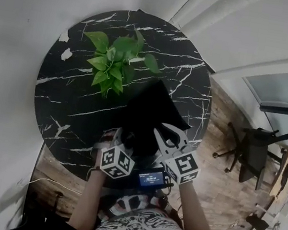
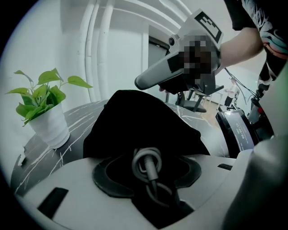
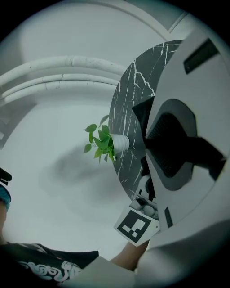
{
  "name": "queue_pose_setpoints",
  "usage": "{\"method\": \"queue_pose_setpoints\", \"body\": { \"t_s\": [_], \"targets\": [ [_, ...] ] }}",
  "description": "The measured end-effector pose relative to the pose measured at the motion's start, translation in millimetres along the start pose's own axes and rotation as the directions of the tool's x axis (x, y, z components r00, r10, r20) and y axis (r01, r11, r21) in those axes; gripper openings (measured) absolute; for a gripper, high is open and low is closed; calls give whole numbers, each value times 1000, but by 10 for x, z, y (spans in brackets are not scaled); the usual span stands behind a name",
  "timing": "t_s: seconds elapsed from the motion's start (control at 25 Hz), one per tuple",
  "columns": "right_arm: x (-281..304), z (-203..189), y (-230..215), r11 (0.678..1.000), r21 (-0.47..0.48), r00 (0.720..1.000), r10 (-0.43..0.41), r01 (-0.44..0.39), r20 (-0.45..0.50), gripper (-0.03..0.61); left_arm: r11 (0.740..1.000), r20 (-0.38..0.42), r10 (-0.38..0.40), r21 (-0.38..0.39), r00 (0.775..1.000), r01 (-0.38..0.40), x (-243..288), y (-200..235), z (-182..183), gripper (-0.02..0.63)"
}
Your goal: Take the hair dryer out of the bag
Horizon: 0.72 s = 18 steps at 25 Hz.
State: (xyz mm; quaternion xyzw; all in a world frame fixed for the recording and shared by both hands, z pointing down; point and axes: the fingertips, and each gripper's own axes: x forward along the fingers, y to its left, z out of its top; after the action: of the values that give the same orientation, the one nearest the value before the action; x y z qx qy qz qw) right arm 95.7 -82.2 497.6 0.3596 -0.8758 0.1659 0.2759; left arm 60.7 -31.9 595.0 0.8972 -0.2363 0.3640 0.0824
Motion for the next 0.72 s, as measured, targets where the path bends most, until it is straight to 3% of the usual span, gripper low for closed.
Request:
{"method": "queue_pose_setpoints", "body": {
  "t_s": [0.16, 0.36, 0.72],
  "targets": [
    [-16, 0, -363, 997, 46, 997, -69, 68, 20, 31, 1000, 1, -6, 0, 1000, 6, 1, -5, 1, 209],
    [49, -135, -664, 990, 55, 991, -128, 131, -45, 132, 1000, 1, 10, 16, 1000, -10, -1, 2, 14, 209],
    [190, -280, -774, 989, 8, 983, -148, 150, -109, 204, 999, 4, 16, 41, 1000, -16, 16, -2, 5, 213]
  ]
}}
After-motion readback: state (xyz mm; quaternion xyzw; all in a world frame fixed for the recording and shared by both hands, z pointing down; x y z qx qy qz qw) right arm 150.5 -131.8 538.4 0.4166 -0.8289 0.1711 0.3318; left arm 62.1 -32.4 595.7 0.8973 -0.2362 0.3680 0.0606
